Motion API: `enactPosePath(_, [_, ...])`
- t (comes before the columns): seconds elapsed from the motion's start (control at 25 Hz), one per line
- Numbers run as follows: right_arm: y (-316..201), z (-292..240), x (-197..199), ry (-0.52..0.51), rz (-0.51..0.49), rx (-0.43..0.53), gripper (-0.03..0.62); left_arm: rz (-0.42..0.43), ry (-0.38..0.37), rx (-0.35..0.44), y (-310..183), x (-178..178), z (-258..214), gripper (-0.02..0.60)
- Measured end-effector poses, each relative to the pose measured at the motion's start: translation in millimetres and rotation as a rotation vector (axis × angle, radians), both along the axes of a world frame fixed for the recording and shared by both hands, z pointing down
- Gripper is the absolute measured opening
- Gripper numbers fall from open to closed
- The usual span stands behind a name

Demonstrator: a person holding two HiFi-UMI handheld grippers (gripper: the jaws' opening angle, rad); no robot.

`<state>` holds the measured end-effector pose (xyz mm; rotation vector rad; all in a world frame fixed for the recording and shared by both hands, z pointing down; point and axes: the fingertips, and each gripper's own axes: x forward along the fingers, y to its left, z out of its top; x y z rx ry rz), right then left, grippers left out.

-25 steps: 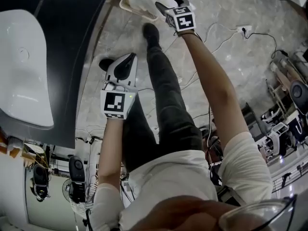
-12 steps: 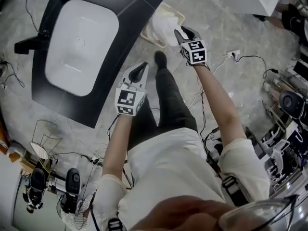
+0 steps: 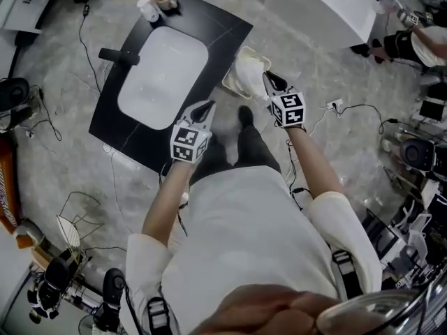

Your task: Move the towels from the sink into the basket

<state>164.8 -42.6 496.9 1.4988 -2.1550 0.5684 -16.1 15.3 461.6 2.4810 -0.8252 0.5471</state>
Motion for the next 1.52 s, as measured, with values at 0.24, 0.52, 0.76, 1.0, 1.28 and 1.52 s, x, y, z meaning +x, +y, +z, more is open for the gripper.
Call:
enactPosePath(0.24, [49.5,-88.0,-23.5,0.002,0.013,0.066,-0.002,-0.012,0.063,0.028,20.8,-30.4,-68.4,0.011])
enactPosePath(0.52, [92.2,-153.4,-23.7,-0.019,0.059,0.112,-0.002,0.006,0.095,0.084,31.2,-39.2,-121.2,0.011])
enactPosePath(0.76, [114.2,-188.8,-0.2,-0.051,0.086,0.164,-0.002,-0.01,0.11,0.126,32.2,-30.4,-152.3,0.011])
enactPosePath(1.0, [124.6,-231.1,20.8,-0.065,0.073,0.245,-0.002,-0.048,0.122,0.203,36.7,-18.0,-192.2,0.011])
enactPosePath(1.28, [125.7,-252.4,38.9,-0.038,0.029,0.318,-0.002,-0.092,0.142,0.269,39.1,-5.0,-212.8,0.011])
enactPosePath(1.52, [128.3,-259.2,43.9,-0.021,-0.012,0.337,-0.002,-0.104,0.132,0.273,41.7,4.1,-214.1,0.011])
